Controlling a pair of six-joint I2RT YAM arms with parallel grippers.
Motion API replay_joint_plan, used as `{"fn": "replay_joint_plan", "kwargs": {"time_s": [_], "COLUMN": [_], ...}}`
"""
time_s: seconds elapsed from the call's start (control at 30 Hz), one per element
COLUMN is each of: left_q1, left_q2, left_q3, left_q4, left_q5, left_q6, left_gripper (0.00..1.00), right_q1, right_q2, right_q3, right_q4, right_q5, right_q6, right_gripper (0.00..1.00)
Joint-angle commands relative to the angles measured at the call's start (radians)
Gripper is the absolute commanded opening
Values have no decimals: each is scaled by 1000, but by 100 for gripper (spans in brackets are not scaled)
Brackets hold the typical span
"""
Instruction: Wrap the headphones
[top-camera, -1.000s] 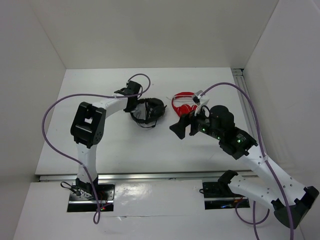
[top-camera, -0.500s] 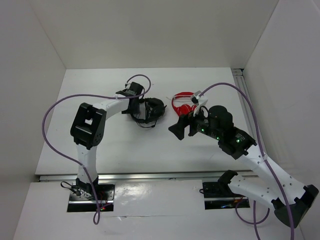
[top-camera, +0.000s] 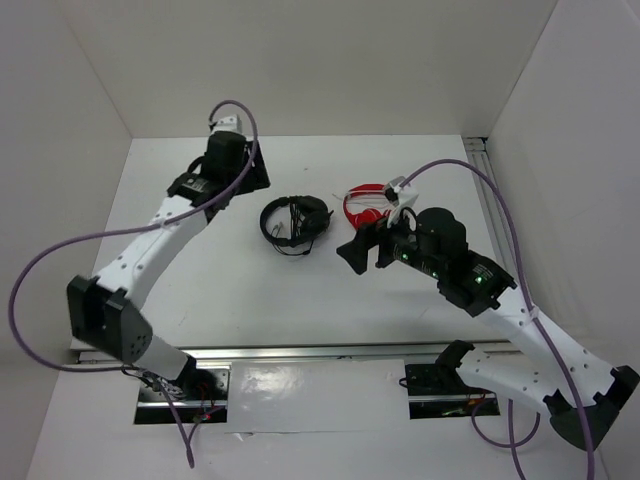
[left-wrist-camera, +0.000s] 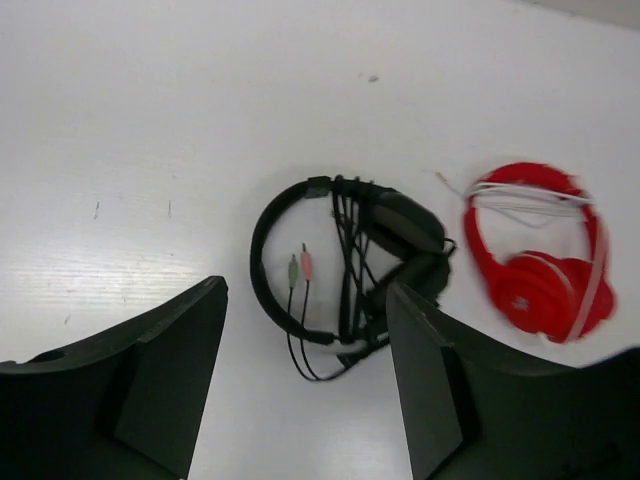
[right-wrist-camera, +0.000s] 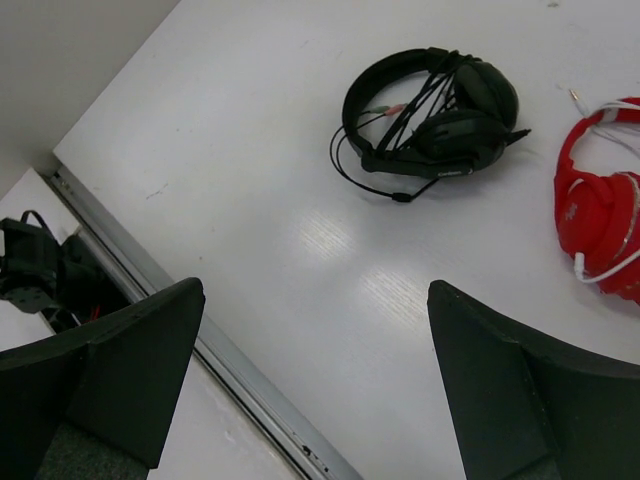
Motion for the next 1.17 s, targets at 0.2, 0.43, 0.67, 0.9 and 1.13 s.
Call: {"fn": "replay_joint_plan", "kwargs": {"time_s": [0.2, 0.43, 0.67, 0.9, 1.13], "left_q1": [15, 15, 6, 6, 6], "left_q2": [-695, -1193, -1432, -1449, -1437], "left_q3": [-233, -443, -464, -465, -465], "left_q4": [-290, -408, -500, -534, -557], "left_q5": [54, 172, 201, 209, 186], "left_q6": [-46, -50, -93, -104, -116], "left_gripper": [79, 100, 100, 100, 100], "right_q1": [12, 12, 12, 21, 21], "right_q2": [-116, -322, -517, -557, -557], "right_q3": [221, 193, 123, 95, 95], "right_q4": [-287, -451, -537, -611, -611], "right_q5": [295, 295, 295, 341, 355], "right_q6": [111, 186, 226, 226, 236], "right_gripper": [100, 100, 100, 100, 100]}}
